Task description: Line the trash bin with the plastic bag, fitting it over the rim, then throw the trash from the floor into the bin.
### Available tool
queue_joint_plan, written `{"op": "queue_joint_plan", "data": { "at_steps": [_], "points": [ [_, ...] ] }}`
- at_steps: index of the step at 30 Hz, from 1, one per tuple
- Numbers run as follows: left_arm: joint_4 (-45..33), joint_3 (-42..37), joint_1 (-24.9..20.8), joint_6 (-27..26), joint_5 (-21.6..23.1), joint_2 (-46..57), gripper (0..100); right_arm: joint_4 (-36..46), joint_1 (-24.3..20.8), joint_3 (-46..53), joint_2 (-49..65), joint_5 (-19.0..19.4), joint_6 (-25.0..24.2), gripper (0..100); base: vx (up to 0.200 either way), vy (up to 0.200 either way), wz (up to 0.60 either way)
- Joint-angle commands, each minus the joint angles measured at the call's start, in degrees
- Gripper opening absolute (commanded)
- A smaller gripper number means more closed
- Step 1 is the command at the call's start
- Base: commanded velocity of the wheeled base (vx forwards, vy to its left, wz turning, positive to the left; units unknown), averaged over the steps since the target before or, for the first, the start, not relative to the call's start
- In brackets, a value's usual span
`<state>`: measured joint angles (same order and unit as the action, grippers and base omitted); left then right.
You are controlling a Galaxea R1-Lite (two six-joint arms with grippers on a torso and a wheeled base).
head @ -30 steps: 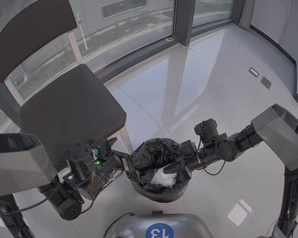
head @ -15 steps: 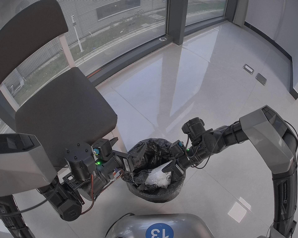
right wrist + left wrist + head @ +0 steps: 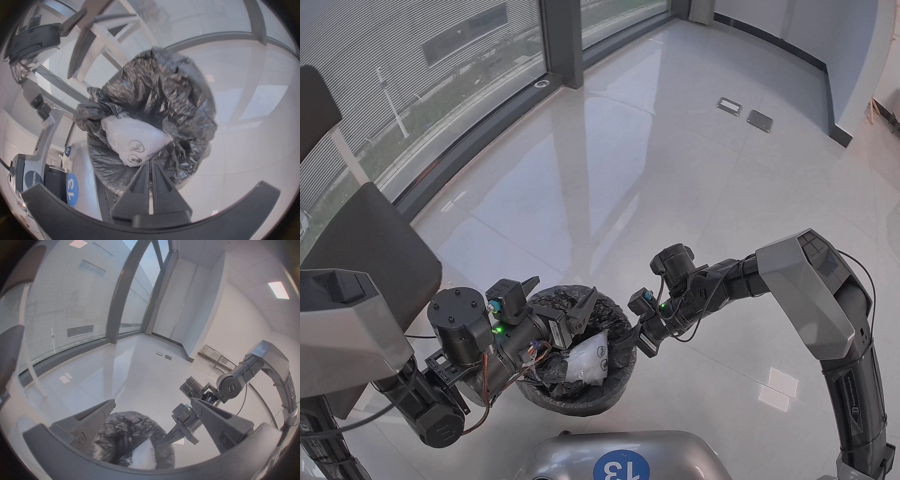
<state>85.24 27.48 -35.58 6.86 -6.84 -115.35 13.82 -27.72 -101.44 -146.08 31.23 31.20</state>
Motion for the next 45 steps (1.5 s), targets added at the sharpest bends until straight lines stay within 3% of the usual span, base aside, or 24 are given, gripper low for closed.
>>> {"op": "queue_joint_plan", "data": {
  "at_steps": [1, 7, 10, 15, 24, 27, 31, 34, 36, 41, 42, 45],
  "points": [
    [0.0, 0.3, 0.1, 0.1, 0.2, -0.3, 100, -7.9, -0.1, 7.6, 7.4, 7.4, 1.5, 0, 0.0, 0.0, 0.0],
    [0.0, 0.0, 0.1, 0.2, 0.8, -0.4, 100, -15.2, -1.2, 11.2, 12.0, 7.8, -2.1, 0, 0.0, 0.0, 0.0],
    [0.0, -0.1, 0.3, 0.2, 0.7, 0.1, 100, -19.3, -2.4, 13.4, 17.0, 9.9, -6.7, 0, 0.0, 0.0, 0.0],
    [0.0, 0.0, 0.6, 0.2, 0.8, 0.2, 100, -24.1, -3.6, 17.2, 23.0, 10.0, -11.6, 0, 0.0, 0.0, 0.0],
    [0.0, 0.0, 0.7, -1.2, 0.0, 0.4, 100, -30.5, -1.6, 29.2, 31.0, 8.9, -14.4, 0, 0.0, 0.0, 0.0],
    [-0.1, -0.1, 0.5, -1.8, 0.0, 0.7, 100, -33.1, -0.3, 32.1, 33.0, 7.2, -14.5, 0, 0.0, 0.0, 0.0],
    [0.0, -0.7, 0.1, -1.5, 0.3, 0.4, 100, -38.3, 0.7, 38.5, 39.6, 0.9, -18.4, 0, 0.0, 0.0, 0.0],
    [0.0, -1.5, -0.1, -1.2, 0.9, 0.7, 100, -37.8, -0.1, 39.2, 46.8, -5.1, -29.6, 0, 0.0, 0.0, 0.0],
    [0.0, -1.8, -0.1, -1.2, 1.0, 1.2, 100, -36.4, -0.5, 38.9, 51.6, -5.4, -34.9, 0, 0.0, 0.0, 0.0],
    [0.0, -3.2, -0.1, -1.2, 3.3, 2.1, 100, -22.7, 1.4, 36.7, 59.2, -5.8, -33.7, 0, 0.0, 0.0, 0.0],
    [0.0, -3.7, -0.2, -1.2, 3.9, 2.3, 100, -19.2, 2.1, 37.4, 61.1, -6.1, -29.8, 0, 0.0, 0.0, 0.0],
    [0.0, -4.3, -0.5, -1.2, 3.9, 2.4, 100, -21.7, 3.4, 42.1, 64.3, -6.1, -21.8, 0, 0.0, 0.0, 0.0]
  ]
}}
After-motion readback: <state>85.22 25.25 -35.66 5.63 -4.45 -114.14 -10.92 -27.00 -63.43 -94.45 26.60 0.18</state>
